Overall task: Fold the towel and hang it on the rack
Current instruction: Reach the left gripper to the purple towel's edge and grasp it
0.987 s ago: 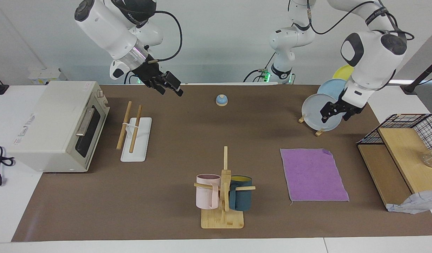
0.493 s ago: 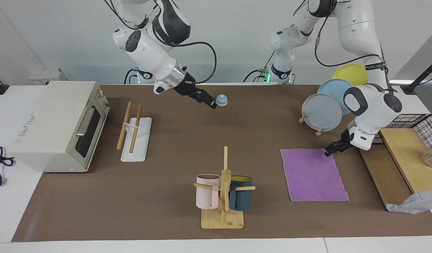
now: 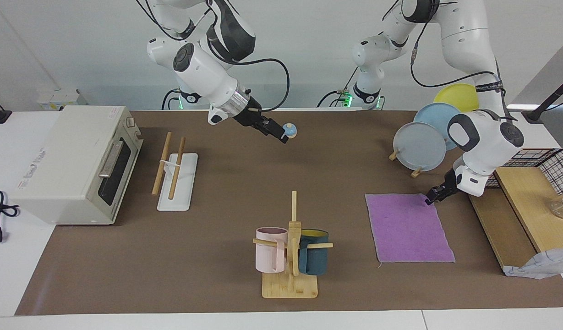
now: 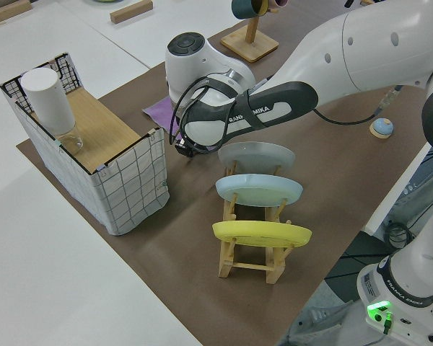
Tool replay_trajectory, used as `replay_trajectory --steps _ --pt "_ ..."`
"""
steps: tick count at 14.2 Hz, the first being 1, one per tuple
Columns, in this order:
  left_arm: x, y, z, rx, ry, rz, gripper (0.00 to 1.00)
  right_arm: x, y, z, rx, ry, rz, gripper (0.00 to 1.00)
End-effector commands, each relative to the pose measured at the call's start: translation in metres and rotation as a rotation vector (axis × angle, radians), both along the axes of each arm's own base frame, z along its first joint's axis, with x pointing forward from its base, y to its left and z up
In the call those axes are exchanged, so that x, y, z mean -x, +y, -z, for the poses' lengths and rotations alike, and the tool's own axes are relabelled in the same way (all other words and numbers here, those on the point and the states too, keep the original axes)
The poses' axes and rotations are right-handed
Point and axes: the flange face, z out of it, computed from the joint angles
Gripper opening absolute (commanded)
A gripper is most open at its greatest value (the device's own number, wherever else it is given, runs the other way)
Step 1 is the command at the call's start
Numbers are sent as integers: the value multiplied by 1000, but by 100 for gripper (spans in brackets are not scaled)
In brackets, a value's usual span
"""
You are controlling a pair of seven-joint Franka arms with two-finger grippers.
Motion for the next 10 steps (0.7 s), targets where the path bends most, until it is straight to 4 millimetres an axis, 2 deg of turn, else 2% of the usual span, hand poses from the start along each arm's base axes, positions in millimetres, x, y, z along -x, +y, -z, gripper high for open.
replay_trajectory --steps 1,2,4,5,7,9,10 --pt "1 -4 4 9 2 -47 36 11 6 0 -18 21 22 100" --pt "1 -6 4 9 2 -56 28 13 5 3 -17 27 25 100" --pt "2 -6 5 9 5 -57 0 13 7 3 -42 38 40 100" --pt "1 -7 4 10 5 -56 0 11 6 4 -46 28 56 100" --pt "0 -9 2 10 9 -46 0 14 22 7 -101 34 92 100" --pt "-1 -9 -1 3 7 -22 0 13 27 8 -124 2 132 100" --pt "-3 -16 -8 -1 4 5 0 17 38 9 -134 -13 133 100"
